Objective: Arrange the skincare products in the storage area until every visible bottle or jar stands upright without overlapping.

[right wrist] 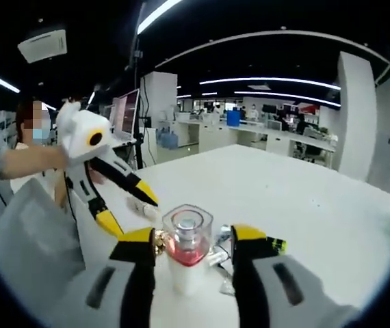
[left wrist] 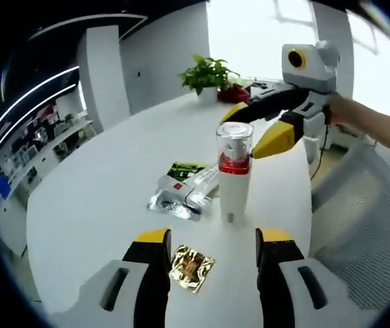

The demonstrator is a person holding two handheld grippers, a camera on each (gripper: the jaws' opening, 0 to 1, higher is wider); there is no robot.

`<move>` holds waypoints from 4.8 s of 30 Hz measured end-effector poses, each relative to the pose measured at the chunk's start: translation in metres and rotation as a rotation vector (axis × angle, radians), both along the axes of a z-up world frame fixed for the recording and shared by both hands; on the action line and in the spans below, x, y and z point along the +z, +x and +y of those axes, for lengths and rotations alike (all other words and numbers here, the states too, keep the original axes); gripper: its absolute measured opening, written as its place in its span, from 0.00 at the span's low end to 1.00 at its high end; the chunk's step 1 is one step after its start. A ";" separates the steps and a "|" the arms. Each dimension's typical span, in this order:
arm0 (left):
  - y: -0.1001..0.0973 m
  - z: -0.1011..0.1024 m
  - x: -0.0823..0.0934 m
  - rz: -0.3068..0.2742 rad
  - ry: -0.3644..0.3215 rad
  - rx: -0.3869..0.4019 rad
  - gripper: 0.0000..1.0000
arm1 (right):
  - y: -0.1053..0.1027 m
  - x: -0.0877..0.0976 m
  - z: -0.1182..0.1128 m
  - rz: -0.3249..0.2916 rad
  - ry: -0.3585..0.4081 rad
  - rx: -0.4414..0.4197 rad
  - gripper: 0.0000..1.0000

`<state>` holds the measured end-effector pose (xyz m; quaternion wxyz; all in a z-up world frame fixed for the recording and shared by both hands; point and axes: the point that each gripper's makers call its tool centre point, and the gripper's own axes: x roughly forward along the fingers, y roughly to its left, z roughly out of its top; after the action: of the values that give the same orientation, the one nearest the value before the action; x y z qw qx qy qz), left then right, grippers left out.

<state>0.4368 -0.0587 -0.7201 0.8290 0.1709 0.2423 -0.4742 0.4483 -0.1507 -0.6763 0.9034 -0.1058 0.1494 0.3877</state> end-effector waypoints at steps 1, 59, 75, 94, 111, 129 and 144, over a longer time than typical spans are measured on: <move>-0.001 0.004 0.001 0.002 -0.001 0.012 0.48 | -0.001 -0.001 -0.001 -0.001 -0.018 -0.002 0.47; -0.039 0.079 0.014 0.032 0.022 0.289 0.97 | -0.041 -0.036 -0.070 0.184 -0.339 -0.116 1.00; -0.038 0.081 0.010 0.042 -0.008 0.297 0.97 | -0.014 -0.058 -0.089 0.218 -0.432 -0.083 1.00; -0.041 0.082 0.009 0.050 -0.019 0.311 0.97 | 0.025 -0.079 -0.093 0.249 -0.532 0.030 0.73; -0.041 0.080 0.009 0.054 -0.016 0.305 0.97 | 0.048 -0.111 -0.101 0.356 -0.638 0.127 0.42; -0.042 0.083 0.009 0.061 -0.018 0.311 0.97 | 0.056 -0.144 -0.110 0.451 -0.813 0.244 0.40; -0.039 0.080 0.013 0.060 -0.021 0.306 0.97 | 0.056 -0.154 -0.110 0.542 -0.806 0.302 0.34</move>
<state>0.3977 0.0216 -0.7075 0.8857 0.1089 0.2852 -0.3498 0.5039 -0.2612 -0.8305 0.6534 -0.3622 0.4990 0.4392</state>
